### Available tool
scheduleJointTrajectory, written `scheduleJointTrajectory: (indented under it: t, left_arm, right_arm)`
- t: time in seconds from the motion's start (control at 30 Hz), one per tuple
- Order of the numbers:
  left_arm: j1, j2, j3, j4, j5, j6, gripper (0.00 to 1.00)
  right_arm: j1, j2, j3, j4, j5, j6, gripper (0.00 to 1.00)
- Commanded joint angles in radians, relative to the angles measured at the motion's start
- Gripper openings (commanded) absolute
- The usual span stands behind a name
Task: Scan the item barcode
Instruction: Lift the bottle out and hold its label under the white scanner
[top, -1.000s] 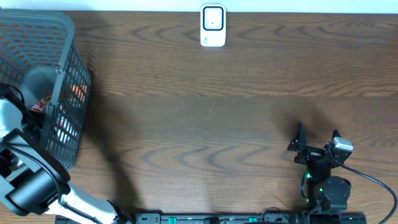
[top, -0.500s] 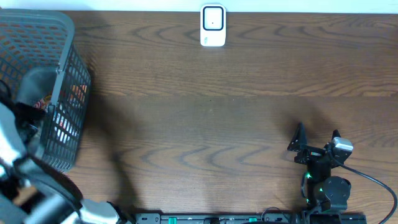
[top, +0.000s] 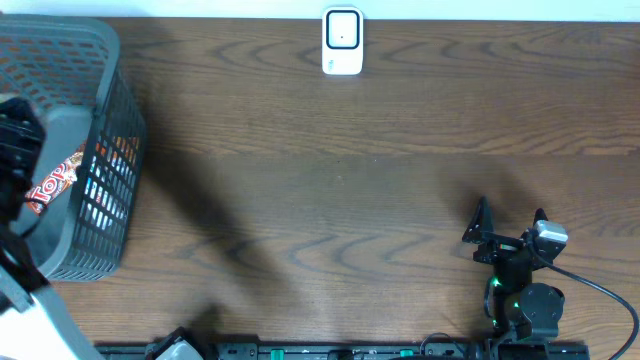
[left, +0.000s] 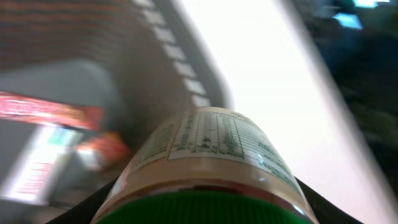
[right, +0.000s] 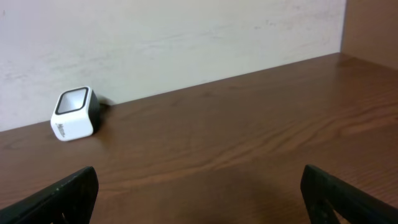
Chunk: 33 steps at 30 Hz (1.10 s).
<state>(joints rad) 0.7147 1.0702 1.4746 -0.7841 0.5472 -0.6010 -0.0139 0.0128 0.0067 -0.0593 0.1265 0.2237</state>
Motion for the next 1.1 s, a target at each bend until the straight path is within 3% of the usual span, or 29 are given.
scheduleJointTrajectory:
  t: [0.0,0.2,0.43,0.57,0.83,1.07]
  left_arm:
    - [-0.063,-0.027,0.016,0.003,0.240,-0.086,0.61]
    - [-0.359,0.008,0.004,-0.020,0.217,-0.081,0.61]
    - [-0.778,0.206,-0.011,-0.014,-0.055,-0.057,0.61]
    - [-0.947,0.389,-0.011,-0.014,-0.190,-0.027,0.62]
    - [-1.064,0.728,-0.011,-0.013,-0.292,-0.028,0.62]
    - [-1.140,0.887,-0.011,0.032,-0.483,0.027,0.62]
  right_arm:
    - [-0.005,-0.003,-0.001,-0.004,-0.001,0.007,0.99]
    - [-0.005,-0.003,-0.001,-0.004,-0.001,0.007,0.99]
    - [-0.005,-0.003,-0.001,-0.004,-0.001,0.007,0.99]
    - [-0.005,-0.003,-0.001,-0.004,-0.001,0.007,0.99]
    - [-0.005,-0.003,-0.001,-0.004,-0.001,0.007,0.99]
    - [-0.005,-0.003,-0.001,-0.004,-0.001,0.007,0.99]
